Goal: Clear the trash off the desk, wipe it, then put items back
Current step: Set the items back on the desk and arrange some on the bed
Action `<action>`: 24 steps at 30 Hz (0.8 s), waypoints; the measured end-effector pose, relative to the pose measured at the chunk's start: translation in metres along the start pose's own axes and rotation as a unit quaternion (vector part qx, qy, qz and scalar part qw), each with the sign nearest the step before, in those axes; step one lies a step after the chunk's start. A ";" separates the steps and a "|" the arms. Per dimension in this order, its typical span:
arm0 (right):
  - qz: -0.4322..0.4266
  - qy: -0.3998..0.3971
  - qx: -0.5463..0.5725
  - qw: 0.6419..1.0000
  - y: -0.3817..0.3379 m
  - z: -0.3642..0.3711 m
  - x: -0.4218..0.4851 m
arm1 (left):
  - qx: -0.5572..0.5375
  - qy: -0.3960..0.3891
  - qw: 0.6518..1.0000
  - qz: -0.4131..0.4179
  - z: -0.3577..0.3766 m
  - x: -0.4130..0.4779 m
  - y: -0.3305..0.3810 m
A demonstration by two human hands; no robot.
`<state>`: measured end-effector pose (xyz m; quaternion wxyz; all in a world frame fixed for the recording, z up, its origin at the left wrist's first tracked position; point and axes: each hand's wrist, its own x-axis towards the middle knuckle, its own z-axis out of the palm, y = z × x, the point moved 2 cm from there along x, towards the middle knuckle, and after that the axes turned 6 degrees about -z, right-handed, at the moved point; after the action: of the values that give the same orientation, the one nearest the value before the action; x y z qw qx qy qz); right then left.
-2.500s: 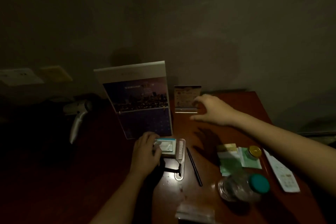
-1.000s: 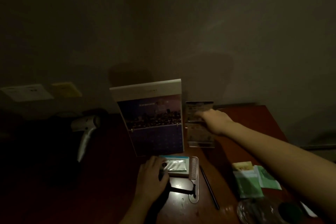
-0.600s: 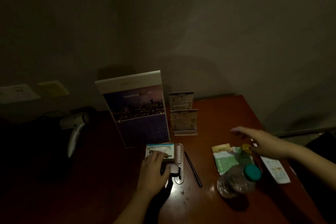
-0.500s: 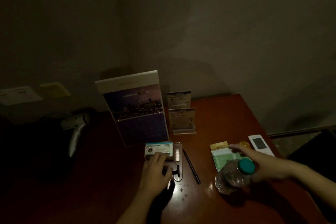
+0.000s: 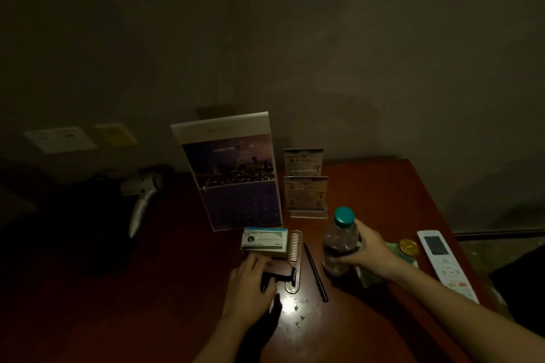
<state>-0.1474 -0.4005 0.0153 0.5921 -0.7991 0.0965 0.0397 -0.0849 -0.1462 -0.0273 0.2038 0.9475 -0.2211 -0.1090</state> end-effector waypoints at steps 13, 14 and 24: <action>0.130 0.232 -0.175 0.948 0.058 0.052 0.028 | -0.018 0.009 0.999 -0.043 0.005 -0.001 -0.023; 0.138 0.215 -0.198 0.946 0.067 0.066 0.020 | -0.020 0.006 0.999 -0.043 0.007 -0.001 -0.023; 0.150 0.118 -0.223 0.956 0.067 0.102 0.019 | 0.012 -0.029 0.999 -0.044 0.007 -0.005 -0.021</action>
<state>-0.1375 -0.3235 -0.0811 0.3704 -0.8861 0.2731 0.0546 -0.0836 -0.1297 -0.0422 0.1805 0.9552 -0.1863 -0.1422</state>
